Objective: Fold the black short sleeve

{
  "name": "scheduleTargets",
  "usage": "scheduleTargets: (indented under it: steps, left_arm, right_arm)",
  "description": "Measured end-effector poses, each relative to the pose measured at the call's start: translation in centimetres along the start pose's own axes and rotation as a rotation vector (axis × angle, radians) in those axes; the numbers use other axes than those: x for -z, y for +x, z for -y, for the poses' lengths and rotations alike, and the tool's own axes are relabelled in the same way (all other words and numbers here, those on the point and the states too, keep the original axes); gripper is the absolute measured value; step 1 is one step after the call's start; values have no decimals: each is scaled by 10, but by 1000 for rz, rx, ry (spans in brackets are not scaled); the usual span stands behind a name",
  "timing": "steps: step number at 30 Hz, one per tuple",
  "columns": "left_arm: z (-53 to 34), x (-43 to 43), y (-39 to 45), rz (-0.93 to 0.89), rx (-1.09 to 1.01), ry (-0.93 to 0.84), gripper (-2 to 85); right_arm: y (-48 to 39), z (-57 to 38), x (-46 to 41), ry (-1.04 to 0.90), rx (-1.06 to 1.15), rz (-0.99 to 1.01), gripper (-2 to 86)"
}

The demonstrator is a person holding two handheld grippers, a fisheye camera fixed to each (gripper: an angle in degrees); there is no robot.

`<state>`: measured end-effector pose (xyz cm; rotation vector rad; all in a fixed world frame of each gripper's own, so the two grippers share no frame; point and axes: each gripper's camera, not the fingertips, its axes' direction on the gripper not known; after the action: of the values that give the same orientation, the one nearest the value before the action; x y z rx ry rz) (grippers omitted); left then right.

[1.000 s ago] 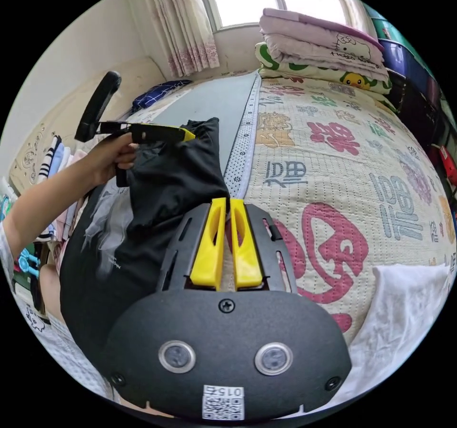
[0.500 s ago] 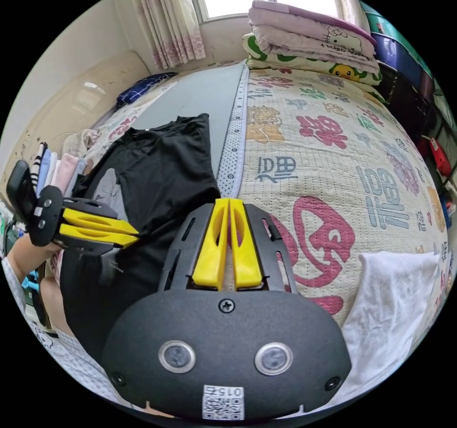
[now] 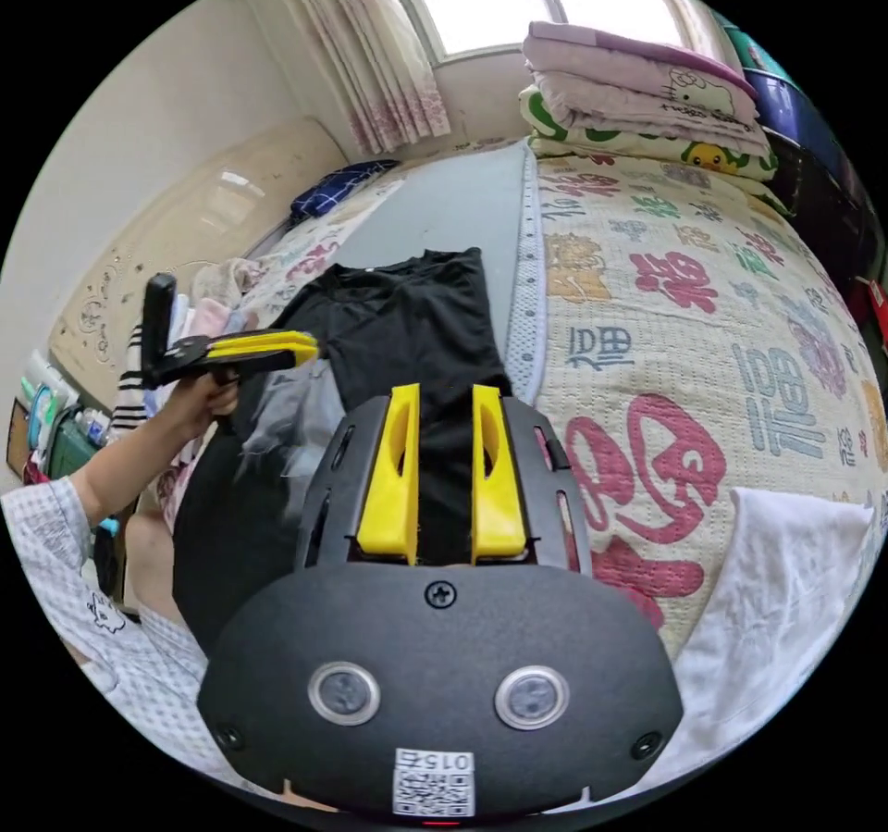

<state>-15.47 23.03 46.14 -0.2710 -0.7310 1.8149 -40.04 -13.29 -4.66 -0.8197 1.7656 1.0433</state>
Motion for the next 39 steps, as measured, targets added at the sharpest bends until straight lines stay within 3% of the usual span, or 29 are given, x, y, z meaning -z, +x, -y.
scheduleTargets:
  steps: [2,5,10,14,18,27,32,39]
  left_arm:
    - [-1,-3,-23,-5,72,-9,53]
    - [0,-10,-32,-11,112,-35,33]
    - [-4,-11,-29,-2,62,-64,4]
    - [-17,17,-38,-2,57,7,1]
    - [-28,37,-48,27,75,47,11]
    - [-16,27,-48,13,80,-60,41]
    - [-18,48,-43,25,39,-30,11]
    - [-38,81,-39,70,17,-5,10]
  right_arm:
    - [-29,-2,-13,-46,104,59,86]
    - [-55,-6,-46,-156,192,-22,93]
    - [-54,-11,-83,-247,168,-43,61]
    - [-47,-16,-95,-245,152,-86,18]
    - [-42,-19,-102,-227,142,-71,48]
    - [-30,-23,-131,-223,110,-131,51]
    - [-16,-25,-141,-212,85,-128,-1]
    - [0,-31,-148,-203,68,-86,-8]
